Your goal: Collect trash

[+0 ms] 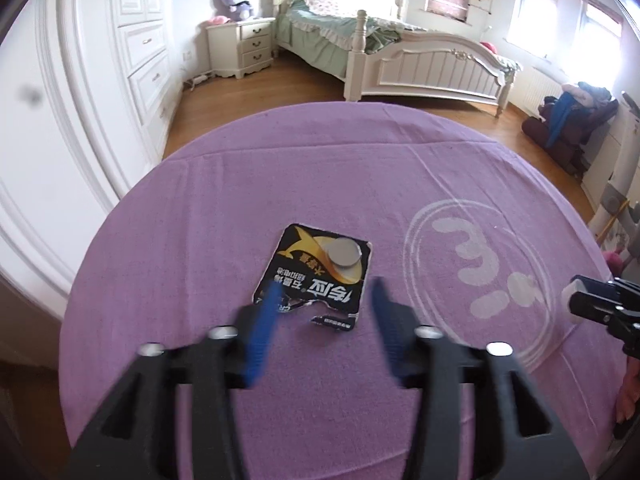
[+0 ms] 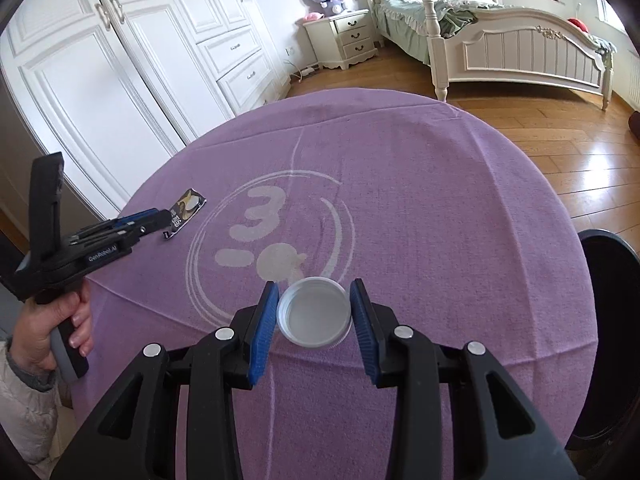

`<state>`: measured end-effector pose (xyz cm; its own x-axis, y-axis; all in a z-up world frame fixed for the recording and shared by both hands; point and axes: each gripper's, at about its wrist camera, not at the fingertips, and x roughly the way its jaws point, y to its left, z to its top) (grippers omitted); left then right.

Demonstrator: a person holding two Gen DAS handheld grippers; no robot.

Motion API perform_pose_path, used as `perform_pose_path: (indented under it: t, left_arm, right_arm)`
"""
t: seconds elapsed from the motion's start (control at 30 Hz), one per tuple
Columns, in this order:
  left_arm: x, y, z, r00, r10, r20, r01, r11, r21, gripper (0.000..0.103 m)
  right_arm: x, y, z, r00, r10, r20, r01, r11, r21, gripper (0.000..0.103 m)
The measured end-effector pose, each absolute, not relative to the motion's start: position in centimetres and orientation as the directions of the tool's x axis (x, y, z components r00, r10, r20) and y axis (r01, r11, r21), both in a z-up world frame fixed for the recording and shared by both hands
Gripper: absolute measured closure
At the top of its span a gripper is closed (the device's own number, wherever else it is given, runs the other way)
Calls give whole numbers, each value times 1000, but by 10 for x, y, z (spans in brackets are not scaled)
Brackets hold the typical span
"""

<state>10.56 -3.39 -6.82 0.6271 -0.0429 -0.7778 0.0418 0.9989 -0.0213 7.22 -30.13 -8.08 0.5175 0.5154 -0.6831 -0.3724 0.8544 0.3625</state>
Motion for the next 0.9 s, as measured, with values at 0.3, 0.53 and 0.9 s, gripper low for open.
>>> perform_pose_path:
  t: [0.3,0.53,0.9]
  left_arm:
    - [126,-22,-74,580,-49,-813,105,994,14,41]
    - [126,-9,-72,576,-124,-808,178,984,-24,89]
    - [117,-54,-60,601,-188,-777,333,943,30,38]
  right_arm:
    - [65,-302,-76,517,554,-653,-380,832,405,66]
    - [64,-304,-77,510,580,-636,-385,814,434,67]
    - [68,-300,-76,503,581,-640,-386,814,435,66]
